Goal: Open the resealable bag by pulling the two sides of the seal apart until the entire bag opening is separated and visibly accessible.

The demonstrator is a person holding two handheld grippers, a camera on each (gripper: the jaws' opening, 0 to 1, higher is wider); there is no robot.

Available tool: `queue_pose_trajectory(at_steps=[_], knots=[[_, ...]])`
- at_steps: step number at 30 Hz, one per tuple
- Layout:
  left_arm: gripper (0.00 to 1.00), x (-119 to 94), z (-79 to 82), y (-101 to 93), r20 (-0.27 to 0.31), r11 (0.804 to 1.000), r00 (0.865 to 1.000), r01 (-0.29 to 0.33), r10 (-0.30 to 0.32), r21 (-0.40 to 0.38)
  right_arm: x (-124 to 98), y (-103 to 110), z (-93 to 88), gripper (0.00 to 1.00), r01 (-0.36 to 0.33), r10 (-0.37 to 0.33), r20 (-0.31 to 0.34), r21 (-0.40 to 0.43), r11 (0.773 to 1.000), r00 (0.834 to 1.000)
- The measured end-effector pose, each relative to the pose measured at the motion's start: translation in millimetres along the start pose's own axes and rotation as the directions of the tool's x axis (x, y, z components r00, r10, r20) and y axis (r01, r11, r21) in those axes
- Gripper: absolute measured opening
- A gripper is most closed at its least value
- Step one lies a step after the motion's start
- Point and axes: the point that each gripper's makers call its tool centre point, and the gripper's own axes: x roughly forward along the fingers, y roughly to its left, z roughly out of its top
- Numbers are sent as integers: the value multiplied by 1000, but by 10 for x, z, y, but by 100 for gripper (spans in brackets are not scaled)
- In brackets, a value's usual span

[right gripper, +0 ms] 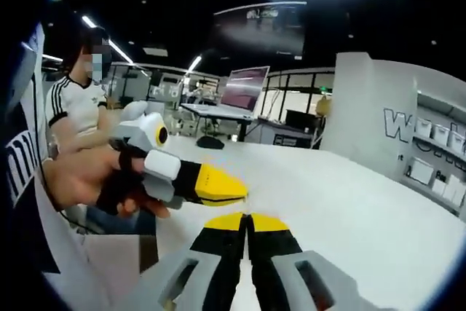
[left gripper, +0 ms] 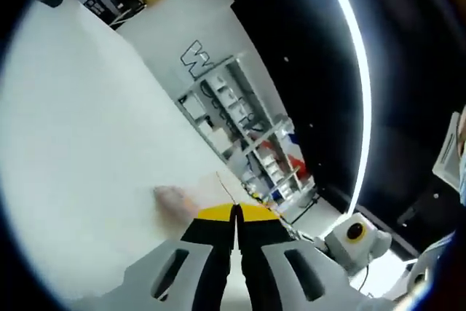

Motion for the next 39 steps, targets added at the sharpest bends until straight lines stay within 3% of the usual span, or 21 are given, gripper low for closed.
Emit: queue_pose_trajectory(at_steps=[6,10,18,39], knots=[[2,-27,72,37,11,999,1000,-15,14,37,-129,-75,210,0,1,0,33,-30,1000,999],[2,-45,92,73,15,998,999,-29,28,64,-75,-110,320,0,-11,13,30,-82,997,999],[2,-62,52,110,3,992,999,-47,46,116,201,14,141,2,-87,80,-59,-120,989,995],[2,-103,-1,148,-2,989,998,-63,64,135,291,64,-51,0,-133,124,-109,-72,989,986]])
